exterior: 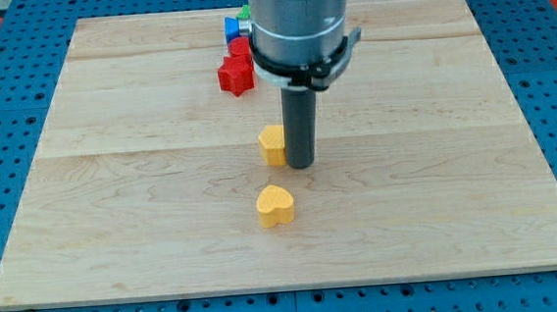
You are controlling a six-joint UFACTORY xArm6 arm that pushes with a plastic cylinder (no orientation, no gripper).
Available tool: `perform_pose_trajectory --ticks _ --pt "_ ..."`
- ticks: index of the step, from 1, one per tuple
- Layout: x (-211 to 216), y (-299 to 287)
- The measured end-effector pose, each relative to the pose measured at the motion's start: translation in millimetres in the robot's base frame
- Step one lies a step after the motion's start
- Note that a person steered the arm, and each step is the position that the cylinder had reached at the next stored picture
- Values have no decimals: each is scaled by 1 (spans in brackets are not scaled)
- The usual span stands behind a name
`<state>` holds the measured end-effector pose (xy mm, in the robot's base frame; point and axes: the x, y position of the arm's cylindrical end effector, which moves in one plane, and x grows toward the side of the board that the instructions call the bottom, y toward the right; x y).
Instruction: Separate the yellow hexagon towards the red star
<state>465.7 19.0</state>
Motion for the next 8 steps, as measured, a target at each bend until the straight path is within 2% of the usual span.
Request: perform_pose_trajectory --ticks 1,5,6,7,8 --pt "-23 -26" --pt "-23 -143" --pt "-31 -126" --pt "-47 -79" --pt "-69 -66"
